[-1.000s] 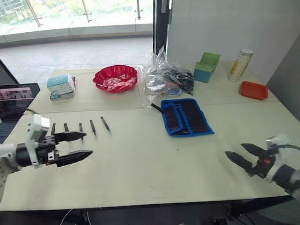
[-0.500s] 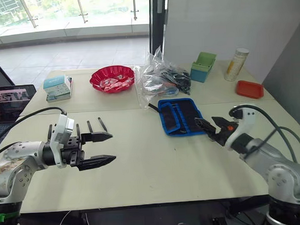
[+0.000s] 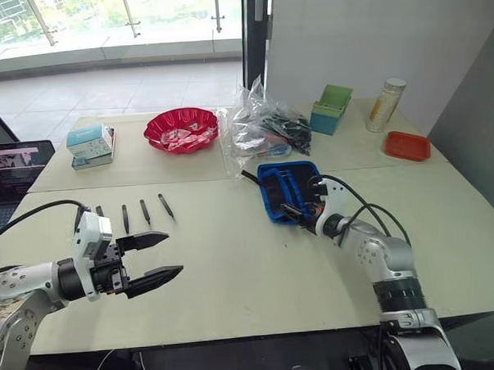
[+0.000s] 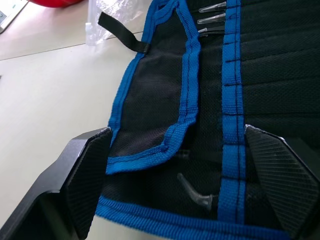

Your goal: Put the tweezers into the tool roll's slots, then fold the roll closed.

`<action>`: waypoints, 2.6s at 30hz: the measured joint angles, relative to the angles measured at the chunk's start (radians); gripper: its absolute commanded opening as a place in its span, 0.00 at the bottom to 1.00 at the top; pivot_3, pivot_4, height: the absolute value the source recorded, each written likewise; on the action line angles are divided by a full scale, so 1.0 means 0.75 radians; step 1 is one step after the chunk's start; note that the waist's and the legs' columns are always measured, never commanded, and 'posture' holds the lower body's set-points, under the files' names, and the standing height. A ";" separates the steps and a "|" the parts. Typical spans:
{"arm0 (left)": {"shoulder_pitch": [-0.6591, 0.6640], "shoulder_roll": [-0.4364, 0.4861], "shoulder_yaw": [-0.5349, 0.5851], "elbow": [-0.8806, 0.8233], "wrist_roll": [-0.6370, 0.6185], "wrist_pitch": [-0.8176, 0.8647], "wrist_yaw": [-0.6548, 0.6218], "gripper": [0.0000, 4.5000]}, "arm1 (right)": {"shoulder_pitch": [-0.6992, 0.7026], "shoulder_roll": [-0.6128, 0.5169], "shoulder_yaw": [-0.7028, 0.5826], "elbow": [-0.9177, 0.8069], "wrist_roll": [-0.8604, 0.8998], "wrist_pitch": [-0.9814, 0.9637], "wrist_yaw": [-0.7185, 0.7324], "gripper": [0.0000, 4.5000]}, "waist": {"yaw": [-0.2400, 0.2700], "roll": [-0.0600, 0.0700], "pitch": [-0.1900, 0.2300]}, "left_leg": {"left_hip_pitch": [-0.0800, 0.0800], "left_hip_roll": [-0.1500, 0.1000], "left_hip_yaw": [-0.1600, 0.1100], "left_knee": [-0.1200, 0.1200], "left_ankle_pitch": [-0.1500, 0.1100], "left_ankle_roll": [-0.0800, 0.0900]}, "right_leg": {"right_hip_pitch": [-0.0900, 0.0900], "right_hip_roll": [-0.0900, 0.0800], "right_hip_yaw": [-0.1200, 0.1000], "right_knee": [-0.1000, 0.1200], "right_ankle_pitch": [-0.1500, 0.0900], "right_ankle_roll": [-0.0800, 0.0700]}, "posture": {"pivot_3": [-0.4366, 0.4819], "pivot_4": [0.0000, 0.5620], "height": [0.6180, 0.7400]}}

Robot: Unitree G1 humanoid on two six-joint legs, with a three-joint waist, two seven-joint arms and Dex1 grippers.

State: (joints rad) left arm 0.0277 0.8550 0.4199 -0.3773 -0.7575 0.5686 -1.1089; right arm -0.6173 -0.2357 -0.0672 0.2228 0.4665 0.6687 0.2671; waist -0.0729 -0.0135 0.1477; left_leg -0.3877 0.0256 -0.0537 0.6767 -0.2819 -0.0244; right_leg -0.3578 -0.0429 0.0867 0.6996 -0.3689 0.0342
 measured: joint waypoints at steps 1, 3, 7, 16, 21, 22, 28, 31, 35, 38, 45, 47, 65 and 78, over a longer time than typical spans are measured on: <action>0.001 -0.001 0.004 0.000 0.001 -0.002 0.006 1.00 | -0.009 0.018 0.003 0.019 -0.017 -0.020 0.011 0.99 | 0.000 0.000 0.000 | 0.000 0.000 0.000 0.000 0.000 0.000 | 0.000 0.000 0.000 0.000 0.000 0.000 | 0.48 0.27 1.00; 0.003 -0.001 0.010 0.000 0.009 -0.012 0.015 1.00 | -0.013 0.047 0.012 0.039 -0.033 -0.048 0.023 0.99 | 0.000 0.000 0.000 | 0.000 0.000 0.000 0.000 0.000 0.000 | 0.000 0.000 0.000 0.001 0.000 0.000 | 0.48 0.27 1.00; 0.014 -0.010 0.012 0.000 0.016 -0.055 0.033 1.00 | -0.024 0.093 0.013 0.065 -0.046 -0.068 0.031 0.73 | -0.001 0.000 0.000 | 0.000 0.002 0.000 0.000 0.000 0.000 | 0.000 0.000 -0.001 0.001 0.000 0.000 | 0.48 0.27 1.00; 0.041 -0.010 0.013 -0.001 0.018 -0.081 0.050 1.00 | -0.024 0.133 -0.039 0.070 -0.036 -0.057 0.023 0.06 | 0.000 0.000 0.000 | 0.000 0.002 0.000 0.000 0.000 0.000 | -0.001 -0.001 -0.002 0.001 0.000 0.000 | 0.48 0.27 1.00; 0.037 -0.010 0.012 -0.001 0.018 -0.088 0.057 1.00 | -0.007 0.130 -0.090 0.030 -0.018 -0.010 0.009 0.00 | 0.001 0.000 0.000 | 0.000 0.003 -0.001 0.000 0.000 0.000 | -0.001 -0.001 -0.002 0.001 0.000 0.000 | 0.48 0.27 1.00; 0.031 -0.010 0.009 0.000 0.018 -0.087 0.058 1.00 | 0.000 0.128 -0.092 0.012 -0.016 0.002 0.010 0.00 | 0.001 0.000 0.000 | 0.000 0.003 -0.001 0.000 0.000 0.000 | -0.001 -0.001 -0.002 0.001 0.000 0.000 | 0.48 0.27 1.00; -0.100 -0.010 -0.071 0.016 0.010 -0.028 0.095 1.00 | 0.053 0.062 -0.024 -0.196 0.013 0.120 0.118 0.00 | 0.002 0.001 0.000 | -0.001 0.000 -0.001 0.000 0.000 0.000 | -0.001 -0.001 -0.002 0.000 0.000 0.000 | 0.48 0.27 1.00; -0.206 -0.028 -0.160 0.064 0.020 0.007 0.119 1.00 | 0.110 -0.034 0.097 -0.337 -0.003 0.147 0.211 0.00 | 0.005 0.001 0.000 | -0.002 -0.002 -0.002 0.000 0.000 0.000 | -0.001 -0.001 -0.003 0.001 0.000 0.000 | 0.48 0.27 1.00; -0.387 -0.047 -0.341 0.179 0.112 0.037 0.152 1.00 | 0.198 -0.109 0.224 -0.522 -0.012 0.236 0.292 0.00 | 0.005 0.001 0.001 | -0.003 -0.004 -0.005 0.000 0.000 0.000 | 0.000 -0.002 -0.004 0.000 0.000 0.000 | 0.48 0.27 1.00; -0.541 -0.094 -0.467 0.269 0.186 0.000 0.121 1.00 | 0.255 -0.215 0.268 -0.667 -0.001 0.290 0.358 0.00 | 0.012 0.001 0.001 | -0.004 -0.007 -0.006 0.002 0.000 0.000 | 0.000 -0.003 -0.006 0.000 0.000 0.000 | 0.48 0.27 1.00; -0.926 -0.203 -0.792 0.665 0.543 -0.430 -0.142 1.00 | 0.343 -0.360 0.355 -0.887 0.022 0.339 0.464 0.00 | 0.017 0.000 0.001 | -0.008 -0.010 -0.002 0.004 0.002 -0.002 | 0.001 -0.003 -0.010 -0.006 0.000 0.000 | 0.48 0.27 1.00; -1.083 -0.266 -0.883 0.855 0.666 -0.573 -0.201 1.00 | 0.355 -0.355 0.363 -0.902 0.022 0.341 0.458 0.00 | 0.020 -0.001 0.001 | -0.012 -0.010 -0.004 0.006 0.003 -0.001 | 0.001 -0.003 -0.014 -0.008 0.000 0.000 | 0.48 0.27 1.00; -1.665 -0.618 -1.141 1.923 1.241 -1.478 -0.298 0.53 | 0.409 -0.291 0.389 -0.941 0.008 0.341 0.349 0.00 | 0.037 -0.002 0.002 | -0.024 -0.015 -0.015 0.020 0.005 -0.004 | 0.000 -0.006 -0.024 -0.006 0.000 0.000 | 0.48 0.27 1.00; -1.645 -0.518 -1.149 2.003 1.381 -1.823 -0.243 0.00 | 0.429 -0.353 0.392 -0.952 -0.041 0.294 0.339 0.00 | 0.036 -0.003 0.002 | -0.024 -0.015 -0.022 0.024 0.005 -0.003 | 0.000 -0.005 -0.025 -0.001 0.000 0.000 | 0.48 0.27 1.00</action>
State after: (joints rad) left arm -1.2064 0.4665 -0.4421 1.1251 0.2785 -0.7986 -1.2913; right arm -0.2954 -0.5007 0.2269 -0.4912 0.4356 0.8892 0.5212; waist -0.0459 -0.0154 0.1495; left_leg -0.4057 0.0143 -0.0700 0.6944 -0.2783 -0.0268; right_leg -0.3580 -0.0468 0.0677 0.6991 -0.3690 0.0345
